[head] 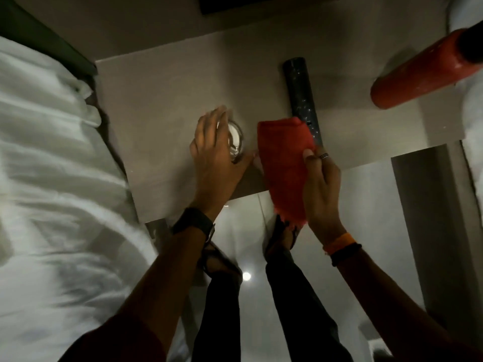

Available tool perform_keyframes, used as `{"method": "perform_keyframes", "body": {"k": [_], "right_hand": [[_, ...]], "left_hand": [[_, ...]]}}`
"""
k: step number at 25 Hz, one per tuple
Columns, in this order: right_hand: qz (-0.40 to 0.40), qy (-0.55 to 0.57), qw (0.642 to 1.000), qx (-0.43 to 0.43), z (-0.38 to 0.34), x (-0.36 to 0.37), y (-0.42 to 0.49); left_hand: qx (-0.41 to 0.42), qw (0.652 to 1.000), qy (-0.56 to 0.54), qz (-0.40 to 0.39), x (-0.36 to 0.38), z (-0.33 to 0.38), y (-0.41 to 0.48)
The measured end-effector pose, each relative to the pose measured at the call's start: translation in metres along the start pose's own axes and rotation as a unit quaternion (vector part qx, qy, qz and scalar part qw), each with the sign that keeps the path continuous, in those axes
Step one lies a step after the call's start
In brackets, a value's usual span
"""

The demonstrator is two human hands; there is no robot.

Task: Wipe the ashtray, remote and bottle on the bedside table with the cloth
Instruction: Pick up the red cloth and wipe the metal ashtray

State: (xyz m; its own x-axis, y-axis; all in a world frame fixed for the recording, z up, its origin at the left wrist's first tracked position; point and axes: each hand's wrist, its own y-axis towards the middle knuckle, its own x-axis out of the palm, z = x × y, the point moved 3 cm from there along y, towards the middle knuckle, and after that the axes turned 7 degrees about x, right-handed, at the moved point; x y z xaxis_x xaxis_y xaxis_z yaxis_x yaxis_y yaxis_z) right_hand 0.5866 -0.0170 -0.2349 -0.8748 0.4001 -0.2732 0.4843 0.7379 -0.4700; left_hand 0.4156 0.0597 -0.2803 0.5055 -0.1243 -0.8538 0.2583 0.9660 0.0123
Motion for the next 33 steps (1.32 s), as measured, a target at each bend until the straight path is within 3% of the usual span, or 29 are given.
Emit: {"method": "perform_keyframes", "body": {"k": [2,5,10,13,15,17,19,21,23,26,30,33], "right_hand": [[0.044,0.051,0.998,0.000,-0.019,-0.029,0.012],[0.055,0.085,0.995,-0.019,-0.040,-0.068,0.046],[0.004,-0.054,0.997,-0.049,-0.050,-0.045,0.080],[-0.063,-0.143,0.981,-0.118,-0.055,0.007,0.077],[-0.061,-0.257,0.940,-0.216,-0.057,0.048,0.075],[-0.081,-0.376,0.866,-0.318,-0.048,0.084,0.066],[-0.159,-0.490,0.790,-0.334,-0.026,0.112,0.054],[-0.179,-0.552,0.754,-0.308,-0.010,0.125,0.056],[-0.163,-0.585,0.741,-0.286,-0.008,0.136,0.064],[-0.131,-0.583,0.757,-0.264,-0.011,0.137,0.055],[-0.139,-0.622,0.719,-0.277,-0.010,0.130,0.047],[-0.125,-0.598,0.757,-0.233,-0.015,0.141,0.051]], "left_hand": [[-0.031,0.991,-0.107,0.071,0.006,0.029,0.002],[-0.125,0.959,-0.237,0.092,0.023,0.072,0.014],[-0.209,0.965,-0.065,0.143,0.019,0.067,0.016],[-0.222,0.969,-0.015,0.104,0.008,0.023,0.009],[-0.208,0.977,-0.010,0.040,0.004,-0.004,0.004],[-0.164,0.986,-0.035,-0.007,0.004,-0.020,0.003],[-0.127,0.988,-0.082,0.002,0.002,-0.030,-0.001],[-0.116,0.988,-0.100,0.017,0.001,-0.037,-0.002],[-0.121,0.987,-0.105,0.014,0.002,-0.044,0.000],[-0.115,0.987,-0.105,0.030,0.001,-0.043,-0.002],[-0.110,0.989,-0.094,0.027,0.001,-0.044,-0.006],[-0.100,0.993,-0.070,-0.004,0.003,-0.050,-0.009]]}}
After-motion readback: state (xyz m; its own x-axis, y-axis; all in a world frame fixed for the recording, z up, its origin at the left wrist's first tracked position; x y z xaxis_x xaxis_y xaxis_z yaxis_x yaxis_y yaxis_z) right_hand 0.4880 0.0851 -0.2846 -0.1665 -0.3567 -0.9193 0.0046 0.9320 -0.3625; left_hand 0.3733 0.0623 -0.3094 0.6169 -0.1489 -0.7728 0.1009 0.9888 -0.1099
